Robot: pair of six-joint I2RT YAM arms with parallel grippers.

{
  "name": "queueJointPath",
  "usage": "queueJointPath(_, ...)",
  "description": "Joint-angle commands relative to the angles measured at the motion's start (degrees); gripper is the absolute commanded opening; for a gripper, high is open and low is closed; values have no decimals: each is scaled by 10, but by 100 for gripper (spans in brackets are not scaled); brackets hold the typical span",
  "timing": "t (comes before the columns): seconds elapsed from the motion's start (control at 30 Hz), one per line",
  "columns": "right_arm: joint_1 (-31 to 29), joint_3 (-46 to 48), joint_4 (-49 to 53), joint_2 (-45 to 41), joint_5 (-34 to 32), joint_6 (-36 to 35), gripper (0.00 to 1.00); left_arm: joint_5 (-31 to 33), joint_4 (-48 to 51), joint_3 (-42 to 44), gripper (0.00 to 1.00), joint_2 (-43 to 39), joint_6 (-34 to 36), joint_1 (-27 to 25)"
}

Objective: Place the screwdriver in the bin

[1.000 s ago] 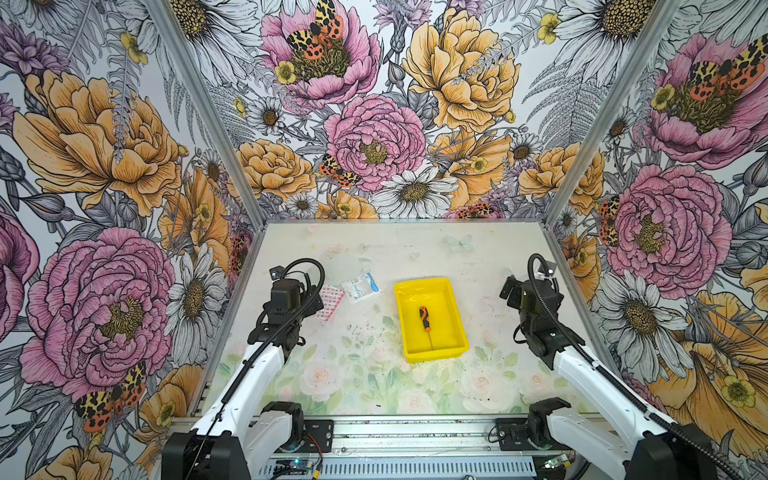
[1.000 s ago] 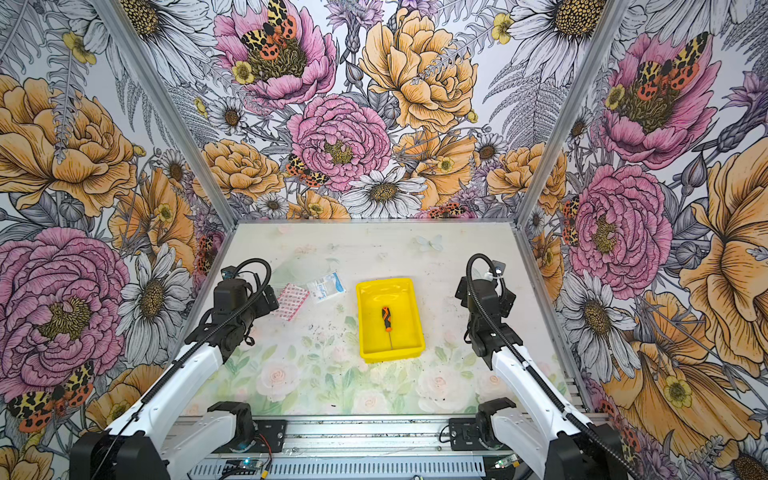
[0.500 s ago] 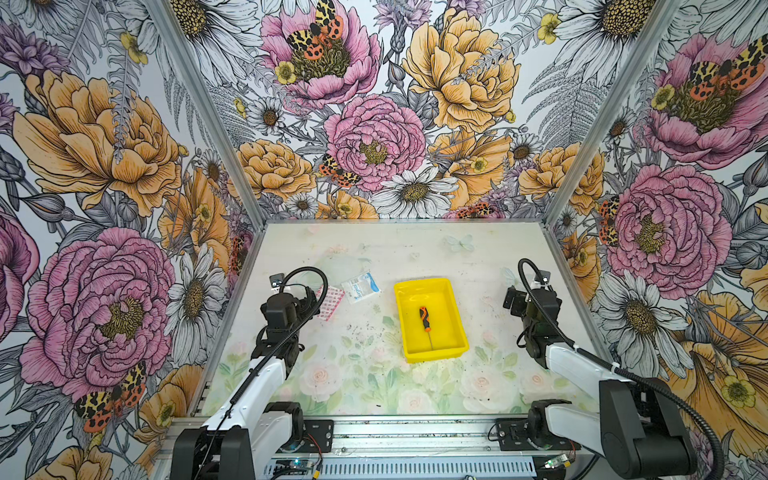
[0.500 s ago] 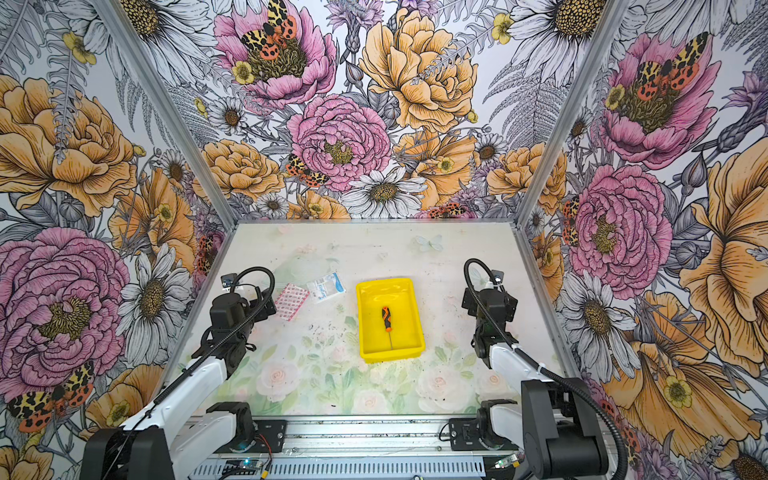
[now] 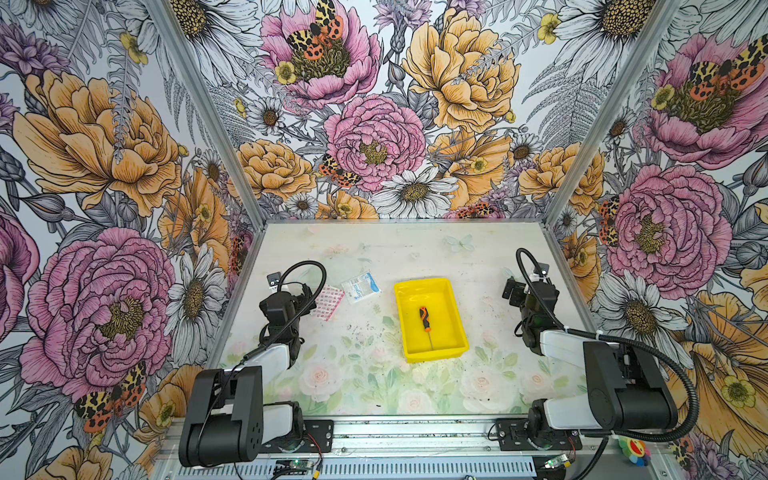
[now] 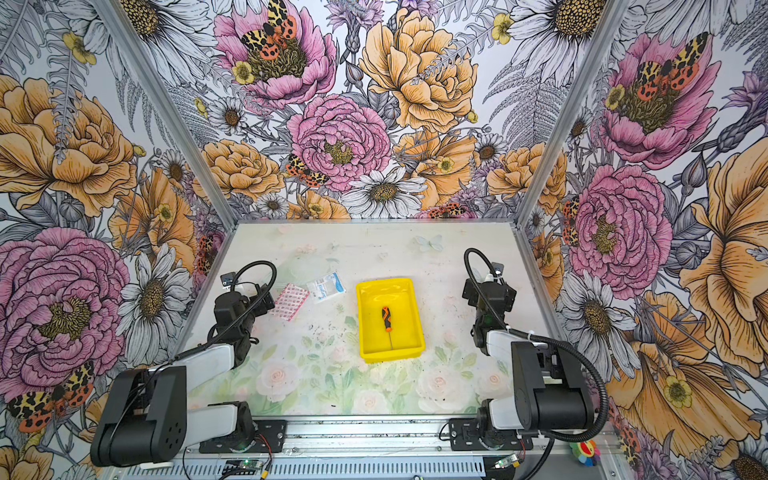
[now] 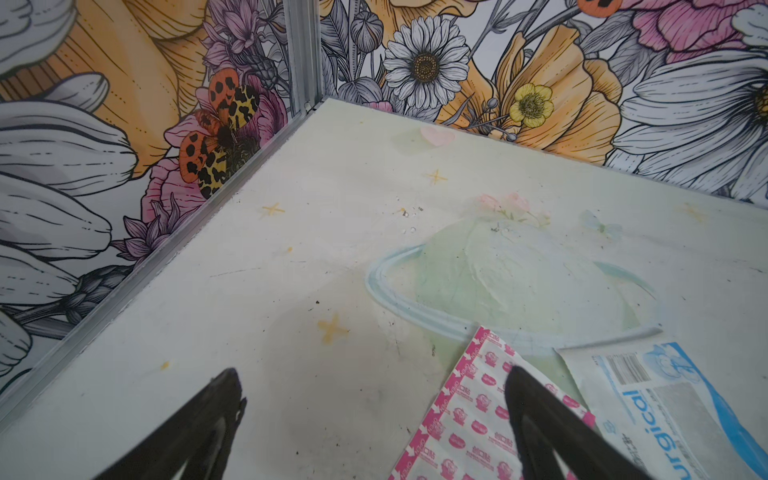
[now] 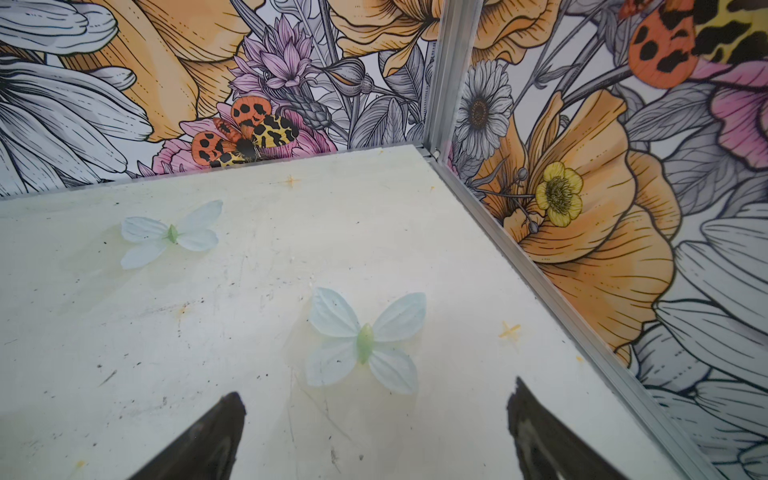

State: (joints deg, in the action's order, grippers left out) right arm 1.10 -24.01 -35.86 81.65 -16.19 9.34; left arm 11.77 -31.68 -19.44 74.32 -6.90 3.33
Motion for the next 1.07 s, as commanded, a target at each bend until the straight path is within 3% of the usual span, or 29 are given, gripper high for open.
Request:
queueJointPath(0.0, 4, -16, -33, 17, 0, 1, 99, -17, -94, -20, 99, 30, 1, 9)
queueJointPath(0.13, 2, -10, -51, 21, 6, -5, 100, -26, -178, -12, 99, 81, 13, 9)
queueJointPath(0.2, 1, -2, -66, 22, 10, -6, 99, -30, -155, -19, 99, 77, 27, -2)
queueJointPath(0.4, -1, 8, -107, 49, 43, -23, 99, -74, -279, 4, 99, 150, 52, -9)
queueJointPath(0.47, -7, 15, -130, 58, 35, -27, 99, -59, -220, -16, 99, 139, 65, -22)
queueJointPath(0.53, -9, 15, -130, 59, 33, -28, 99, -30, -233, -18, 99, 147, 76, -39)
queueJointPath(0.8, -16, 21, -144, 62, 16, -32, 99, -36, -231, -17, 99, 146, 88, -47)
queueJointPath(0.87, -16, 22, -146, 62, 16, -32, 100, -94, -205, -28, 99, 144, 67, -17)
queueJointPath(1.03, -16, 21, -146, 62, 15, -32, 99, -58, -221, -22, 99, 145, 83, -36)
